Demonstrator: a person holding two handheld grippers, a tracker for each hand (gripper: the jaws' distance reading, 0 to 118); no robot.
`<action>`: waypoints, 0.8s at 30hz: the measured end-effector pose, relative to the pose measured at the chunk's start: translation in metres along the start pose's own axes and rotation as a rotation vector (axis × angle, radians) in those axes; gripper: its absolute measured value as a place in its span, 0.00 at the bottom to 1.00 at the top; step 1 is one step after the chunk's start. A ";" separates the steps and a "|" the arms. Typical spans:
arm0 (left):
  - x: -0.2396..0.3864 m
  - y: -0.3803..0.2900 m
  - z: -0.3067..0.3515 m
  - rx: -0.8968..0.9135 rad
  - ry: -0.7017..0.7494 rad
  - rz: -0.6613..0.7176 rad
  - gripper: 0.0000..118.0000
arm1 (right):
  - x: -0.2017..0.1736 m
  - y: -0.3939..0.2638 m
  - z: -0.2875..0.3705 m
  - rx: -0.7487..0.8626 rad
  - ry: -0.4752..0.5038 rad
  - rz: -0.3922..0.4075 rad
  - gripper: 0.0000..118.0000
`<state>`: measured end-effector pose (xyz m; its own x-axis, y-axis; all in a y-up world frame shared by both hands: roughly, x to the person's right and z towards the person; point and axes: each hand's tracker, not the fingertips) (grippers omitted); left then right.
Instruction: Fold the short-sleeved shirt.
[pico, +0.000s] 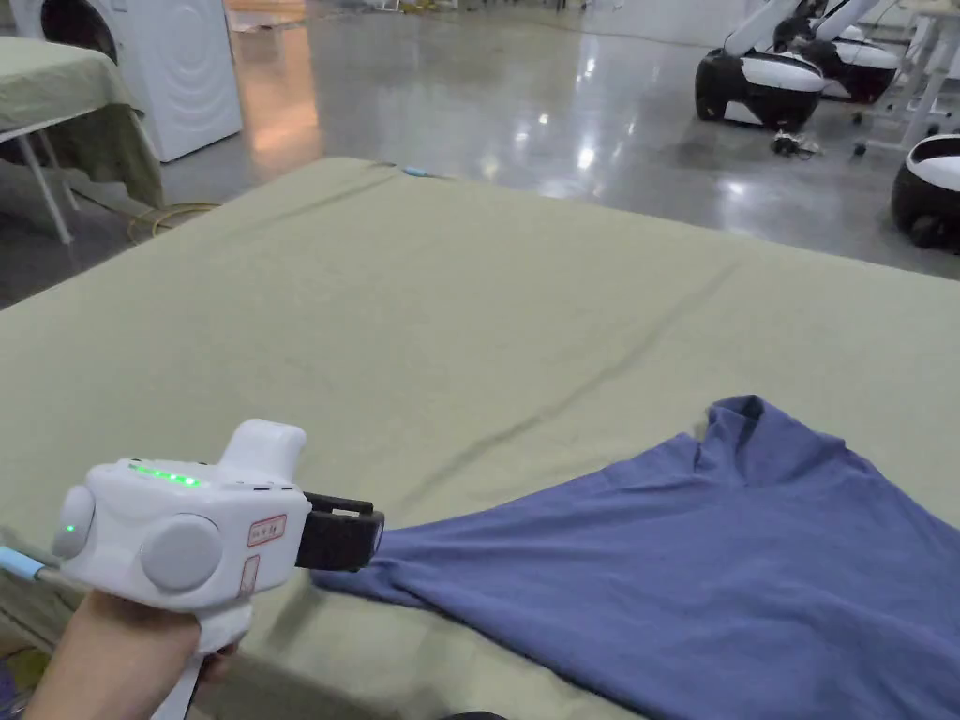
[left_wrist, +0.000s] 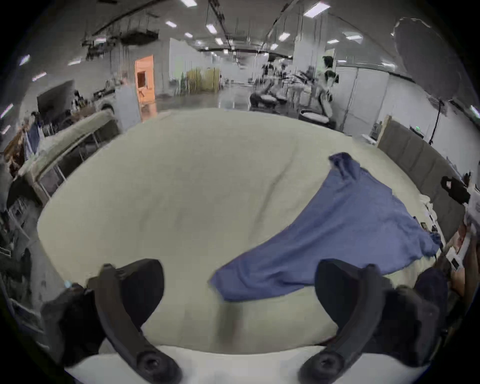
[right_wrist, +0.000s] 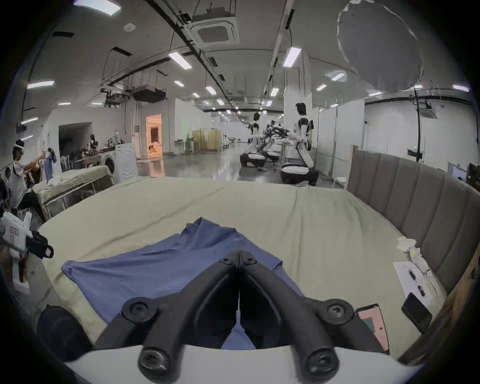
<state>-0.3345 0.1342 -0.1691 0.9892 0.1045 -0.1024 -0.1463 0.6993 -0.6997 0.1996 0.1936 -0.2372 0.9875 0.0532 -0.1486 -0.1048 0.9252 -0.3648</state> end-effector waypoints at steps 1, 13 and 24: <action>0.000 -0.003 -0.008 -0.037 -0.005 0.035 0.95 | -0.002 0.001 -0.008 -0.017 0.002 0.004 0.05; 0.005 0.003 -0.075 -0.109 0.040 -0.010 0.26 | 0.035 0.020 -0.175 -0.303 -0.070 0.070 0.12; 0.028 0.023 -0.024 -0.001 -0.024 -0.014 0.04 | 0.029 0.016 -0.355 -0.539 0.095 0.081 0.77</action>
<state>-0.3101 0.1363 -0.2052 0.9909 0.1111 -0.0757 -0.1321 0.7005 -0.7013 0.1849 0.0769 -0.5733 0.9613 0.0590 -0.2690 -0.2504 0.5944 -0.7642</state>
